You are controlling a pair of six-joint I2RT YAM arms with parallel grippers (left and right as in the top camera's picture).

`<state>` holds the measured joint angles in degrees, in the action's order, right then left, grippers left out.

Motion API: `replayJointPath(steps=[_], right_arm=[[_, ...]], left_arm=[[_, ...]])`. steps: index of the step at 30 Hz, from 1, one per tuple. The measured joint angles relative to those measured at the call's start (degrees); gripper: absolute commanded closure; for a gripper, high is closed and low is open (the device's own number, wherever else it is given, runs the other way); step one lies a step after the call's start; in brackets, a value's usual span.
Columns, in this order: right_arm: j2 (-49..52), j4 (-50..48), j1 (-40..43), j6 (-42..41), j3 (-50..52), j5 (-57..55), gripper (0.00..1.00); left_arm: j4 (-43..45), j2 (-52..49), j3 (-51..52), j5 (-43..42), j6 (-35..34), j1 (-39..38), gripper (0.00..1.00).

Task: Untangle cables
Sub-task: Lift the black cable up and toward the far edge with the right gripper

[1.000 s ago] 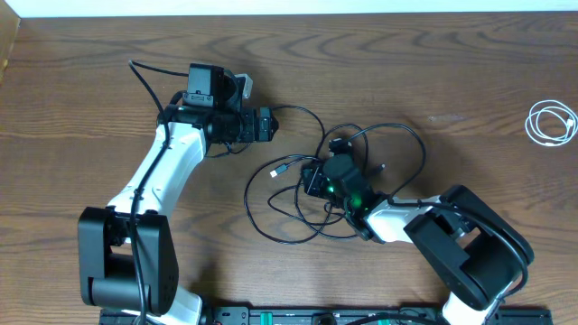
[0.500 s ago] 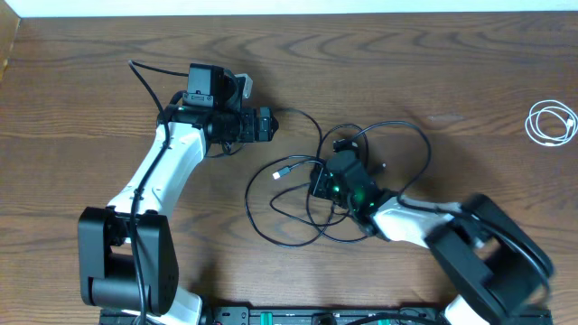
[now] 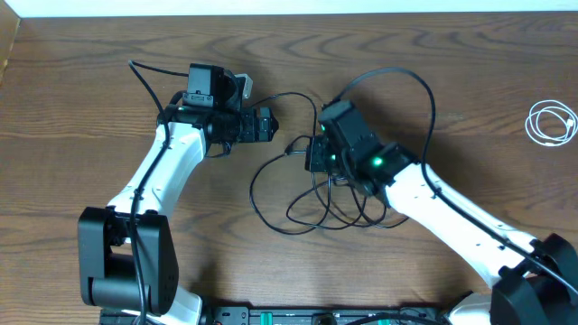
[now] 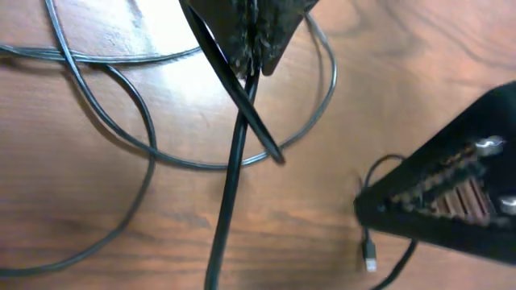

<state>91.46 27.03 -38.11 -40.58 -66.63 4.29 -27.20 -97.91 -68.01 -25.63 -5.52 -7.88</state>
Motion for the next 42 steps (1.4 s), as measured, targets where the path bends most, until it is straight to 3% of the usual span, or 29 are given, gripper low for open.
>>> replayJointPath(steps=[8,24,31,42], right_arm=[[0.0,12.7,0.0,5.1,-15.3,0.0,0.99],[0.0,12.8,0.0,15.6,-29.6,1.4,0.99],[0.0,11.8,0.0,17.4,-37.6,1.2,0.99],[0.0,11.3,0.0,18.3,-38.4,-9.3,0.99]], left_arm=[[0.0,0.0,0.0,0.0,0.0,0.0,0.02],[0.5,0.0,0.0,0.7,-0.1,0.0,0.02],[0.4,0.0,0.0,6.6,-3.3,0.0,0.02],[-2.7,0.0,0.0,19.6,-10.2,0.0,0.02]])
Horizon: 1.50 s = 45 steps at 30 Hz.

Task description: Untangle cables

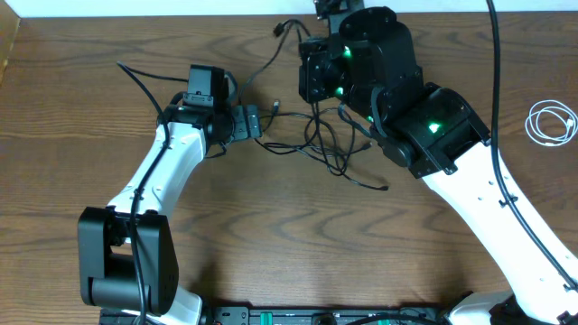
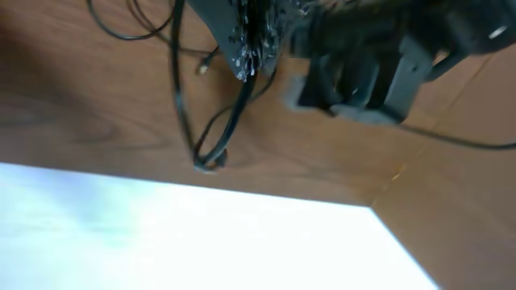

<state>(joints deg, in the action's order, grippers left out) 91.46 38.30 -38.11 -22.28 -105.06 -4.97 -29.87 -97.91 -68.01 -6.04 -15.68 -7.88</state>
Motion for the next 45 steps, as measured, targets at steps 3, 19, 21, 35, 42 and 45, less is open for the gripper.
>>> replayJointPath(steps=[3,19,21,35,42,45], right_arm=[[0.0,-1.7,0.0,0.0,0.0,-2.9,0.99],[0.0,-0.5,0.3,1.6,0.0,-10.2,0.99],[0.0,1.3,0.7,1.9,0.0,-11.3,0.99],[0.9,16.8,3.3,0.1,-0.1,-15.6,0.99],[4.3,23.7,4.9,-4.2,-0.1,-15.9,0.99],[6.3,25.6,5.3,-5.6,-0.1,-15.9,0.99]], left_arm=[[-1.6,0.0,0.0,6.2,-3.7,0.0,0.02],[-2.9,0.0,0.0,13.8,-9.8,2.5,0.02],[-2.9,0.0,0.0,13.6,-9.9,2.5,0.02],[1.5,0.0,0.0,-6.3,-2.3,2.5,0.02],[1.7,0.0,0.0,-19.5,1.4,2.5,0.02],[1.5,0.0,0.0,-24.4,2.1,2.5,0.02]])
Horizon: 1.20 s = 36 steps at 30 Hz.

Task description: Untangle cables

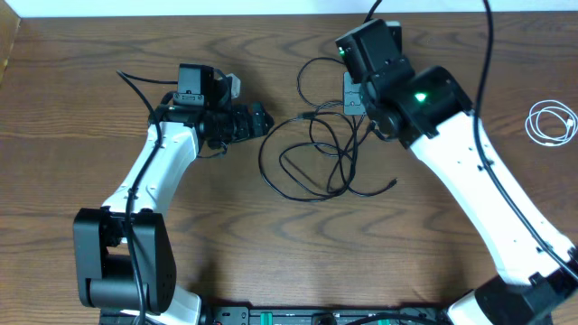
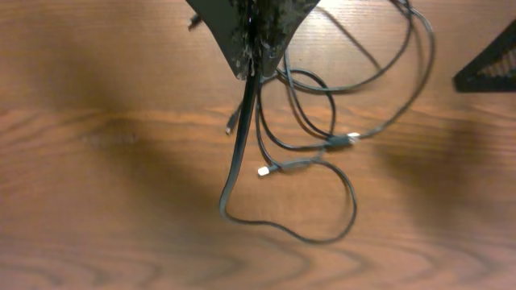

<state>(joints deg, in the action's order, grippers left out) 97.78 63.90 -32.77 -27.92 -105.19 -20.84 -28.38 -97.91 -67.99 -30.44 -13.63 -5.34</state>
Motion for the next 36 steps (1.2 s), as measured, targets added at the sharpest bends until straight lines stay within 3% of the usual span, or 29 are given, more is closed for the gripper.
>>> replayJointPath(steps=[5,19,22,24,25,27,28,31,36], right_arm=[[3.6,1.0,0.3,-1.0,0.0,0.0,0.99],[13.3,0.2,3.7,-1.6,0.0,0.3,0.99],[14.4,0.1,4.5,-1.7,0.0,2.4,0.95],[15.3,0.0,4.6,-1.8,0.0,3.9,0.87],[15.9,-0.1,4.6,-2.0,0.0,5.0,0.74],[16.9,0.0,4.6,-2.1,0.0,6.8,0.36],[17.4,0.0,4.6,-2.0,0.0,7.8,0.29],[18.5,1.3,4.6,-1.9,0.0,10.0,0.21],[18.8,5.2,4.6,-2.1,0.0,11.7,0.21]], left_arm=[[-0.3,0.0,0.0,-3.4,0.2,0.0,0.02],[-0.5,0.0,0.0,-0.9,0.4,0.0,0.02],[-0.5,0.0,0.0,-0.9,0.4,0.0,0.02],[-0.5,0.0,0.0,-0.9,0.4,0.0,0.02],[-0.5,0.0,0.0,-0.9,0.4,0.0,0.02],[-0.5,0.0,0.0,-0.9,0.4,0.0,0.02],[-0.5,0.0,0.0,-0.9,0.4,0.0,0.02],[-0.5,0.0,0.0,-0.9,0.4,0.0,0.02],[-0.5,0.0,0.0,-0.9,0.4,0.0,0.02]])
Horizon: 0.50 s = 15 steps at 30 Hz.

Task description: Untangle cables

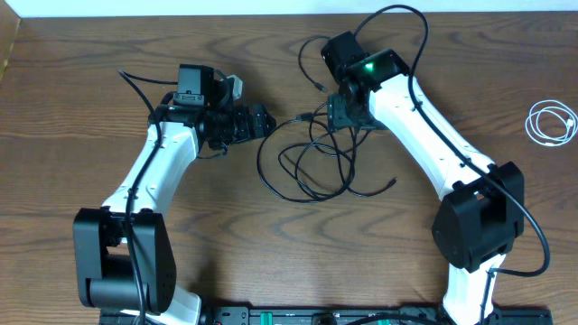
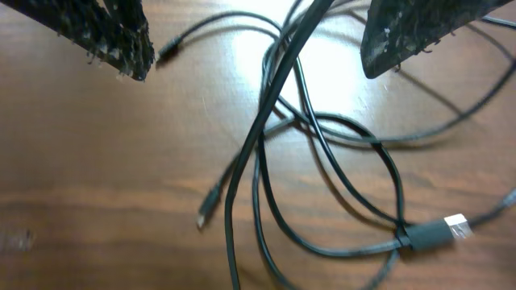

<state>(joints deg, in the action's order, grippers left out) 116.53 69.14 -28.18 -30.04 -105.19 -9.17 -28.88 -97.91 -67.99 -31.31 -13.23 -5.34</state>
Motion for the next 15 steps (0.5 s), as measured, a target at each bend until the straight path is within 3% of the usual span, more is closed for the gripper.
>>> replayJointPath(steps=[4,7,15], right_arm=[[0.0,3.0,0.0,-0.6,0.0,0.6,0.18],[0.0,3.6,0.0,-1.3,0.2,0.8,0.01],[0.0,0.0,0.3,-6.0,7.6,-1.4,0.01]], left_arm=[[0.0,0.0,0.0,0.0,0.0,0.0,0.02],[0.0,0.0,0.0,0.0,0.0,0.0,0.02],[0.0,0.0,0.0,0.2,0.0,0.0,0.02]])
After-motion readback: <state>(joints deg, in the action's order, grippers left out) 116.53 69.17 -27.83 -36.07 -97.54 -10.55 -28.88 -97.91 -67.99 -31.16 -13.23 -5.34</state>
